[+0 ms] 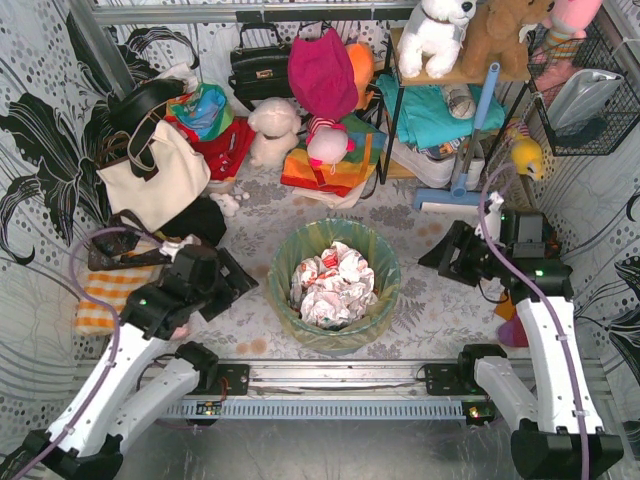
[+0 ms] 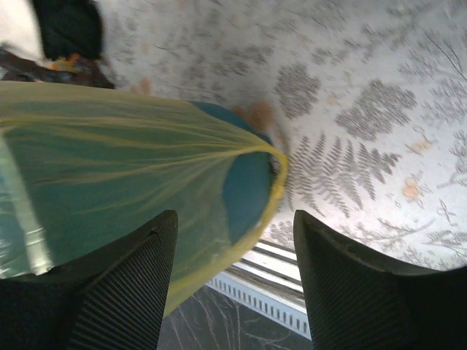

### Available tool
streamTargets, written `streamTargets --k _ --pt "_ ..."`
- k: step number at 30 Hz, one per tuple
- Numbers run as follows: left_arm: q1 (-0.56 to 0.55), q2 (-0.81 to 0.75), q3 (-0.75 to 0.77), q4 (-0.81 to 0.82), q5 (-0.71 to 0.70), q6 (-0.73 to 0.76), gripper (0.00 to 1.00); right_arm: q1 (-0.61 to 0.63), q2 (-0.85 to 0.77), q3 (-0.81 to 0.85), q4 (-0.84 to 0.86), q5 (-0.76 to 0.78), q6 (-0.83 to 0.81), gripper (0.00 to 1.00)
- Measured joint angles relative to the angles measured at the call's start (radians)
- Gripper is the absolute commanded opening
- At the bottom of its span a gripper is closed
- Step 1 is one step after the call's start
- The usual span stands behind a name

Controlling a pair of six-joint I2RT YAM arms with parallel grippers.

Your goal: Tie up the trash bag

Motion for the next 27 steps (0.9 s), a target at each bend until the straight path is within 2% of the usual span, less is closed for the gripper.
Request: streamTargets --k 5,9,14,21,27 --pt "0.0 0.051 0.276 -0.093 -0.008 0.026 0.87 0.0 0.01 0.204 -0.047 -0.06 -0.005 0.61" --pt "0.0 0.096 0.422 -0.119 -0.003 0.066 0.85 0.0 0.021 0.341 -0.086 -0.073 -0.016 0.54" --pt "0.0 0.143 0.501 -0.151 0.043 0.106 0.8 0.0 0.051 0.438 -0.153 -0.078 -0.031 0.52" --pt "-0.005 0.202 0.599 -0.166 0.096 0.152 0.77 0.0 0.091 0.478 -0.231 -0.077 -0.053 0.52" --pt "-0.063 0.248 0.613 -0.163 0.087 0.159 0.77 0.041 0.106 0.486 -0.229 -0.063 -0.037 0.53"
